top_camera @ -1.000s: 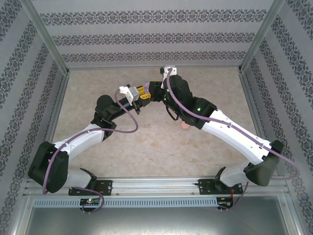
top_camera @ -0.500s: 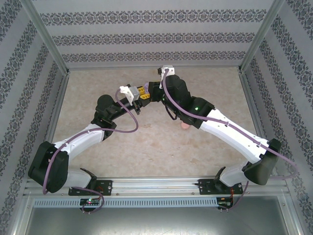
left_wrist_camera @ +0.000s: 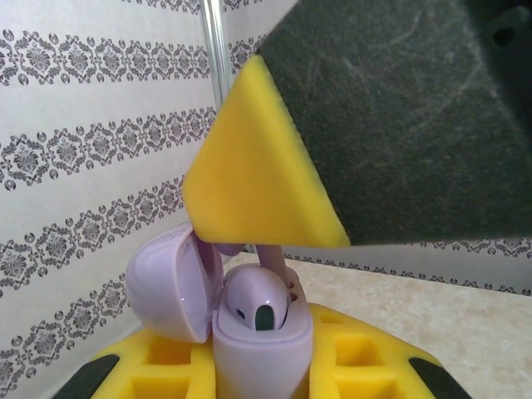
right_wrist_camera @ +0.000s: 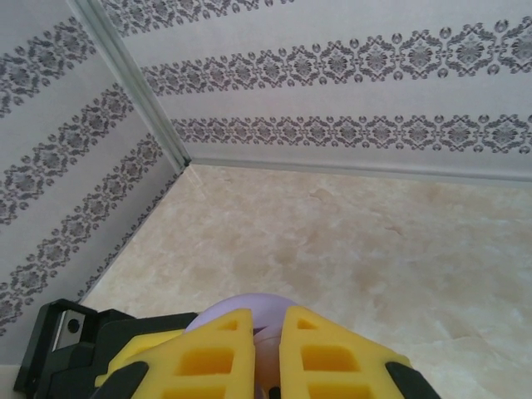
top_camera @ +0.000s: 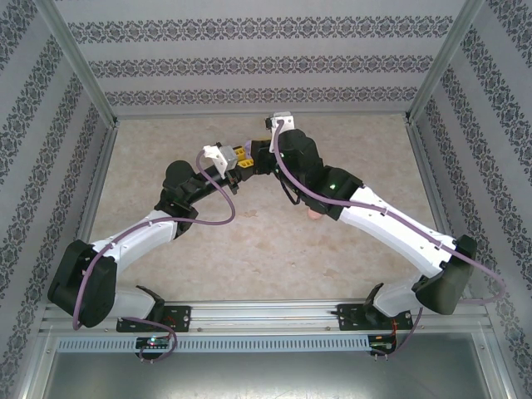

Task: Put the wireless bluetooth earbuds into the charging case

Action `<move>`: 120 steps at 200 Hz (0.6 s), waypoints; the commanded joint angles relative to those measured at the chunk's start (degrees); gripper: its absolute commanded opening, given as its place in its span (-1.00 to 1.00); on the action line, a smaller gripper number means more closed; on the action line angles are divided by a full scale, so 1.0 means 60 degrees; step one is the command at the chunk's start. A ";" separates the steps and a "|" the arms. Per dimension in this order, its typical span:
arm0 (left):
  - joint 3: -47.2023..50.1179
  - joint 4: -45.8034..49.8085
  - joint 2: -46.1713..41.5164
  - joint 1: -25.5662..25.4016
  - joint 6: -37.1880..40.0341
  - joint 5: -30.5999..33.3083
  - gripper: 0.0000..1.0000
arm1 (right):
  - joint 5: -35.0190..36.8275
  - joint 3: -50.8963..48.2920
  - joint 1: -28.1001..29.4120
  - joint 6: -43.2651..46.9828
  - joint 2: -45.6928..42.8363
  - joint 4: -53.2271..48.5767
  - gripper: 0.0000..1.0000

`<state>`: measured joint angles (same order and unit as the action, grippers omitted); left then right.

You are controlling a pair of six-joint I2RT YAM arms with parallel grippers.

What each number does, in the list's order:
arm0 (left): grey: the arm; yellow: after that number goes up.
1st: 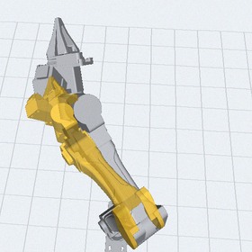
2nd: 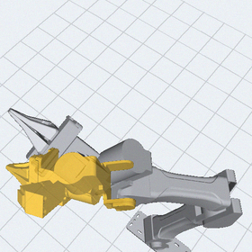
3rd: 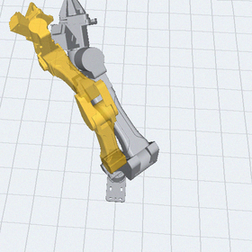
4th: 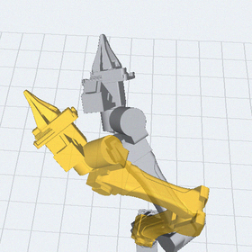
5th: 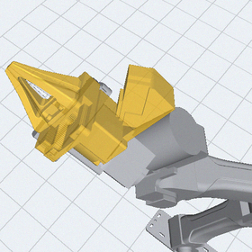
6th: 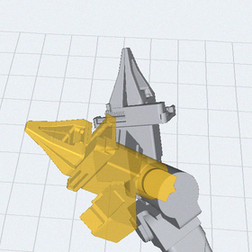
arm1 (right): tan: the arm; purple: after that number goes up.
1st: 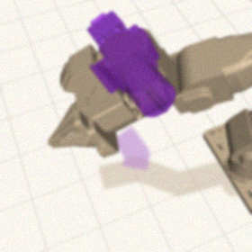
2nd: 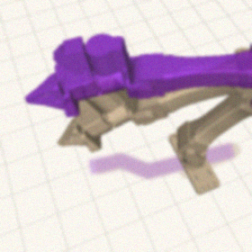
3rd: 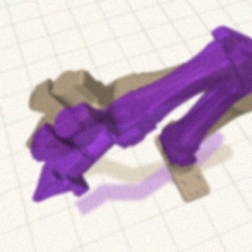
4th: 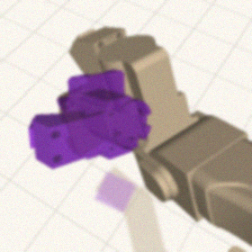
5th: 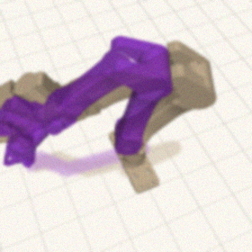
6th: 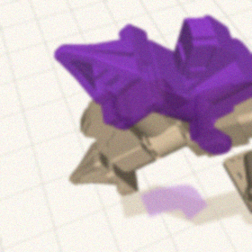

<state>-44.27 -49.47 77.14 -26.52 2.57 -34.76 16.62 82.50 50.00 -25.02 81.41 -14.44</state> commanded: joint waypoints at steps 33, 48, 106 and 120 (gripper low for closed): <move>-0.0283 -0.0790 -0.0496 -0.0150 0.0039 -0.0578 -1.00 | -0.1982 -0.0255 -0.0027 -0.0059 0.0050 0.0216 -0.75; -0.0272 -0.0758 -0.0512 -0.0161 0.0036 -0.0578 -1.00 | -0.1760 -0.0400 -0.0029 -0.0213 -0.0015 0.0312 -0.70; -0.0217 -0.0762 -0.0511 -0.0172 0.0010 -0.0580 -1.00 | -0.1229 0.0266 -0.0312 -0.0838 -0.0041 0.0083 -0.32; -0.0211 -0.0756 -0.0512 -0.0189 -0.0005 -0.0580 -1.00 | -0.1289 0.0476 -0.0372 -0.0899 0.0009 0.0084 -0.20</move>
<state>-44.27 -49.54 76.01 -26.52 2.57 -34.74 10.59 82.39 48.75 -28.75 80.66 -13.13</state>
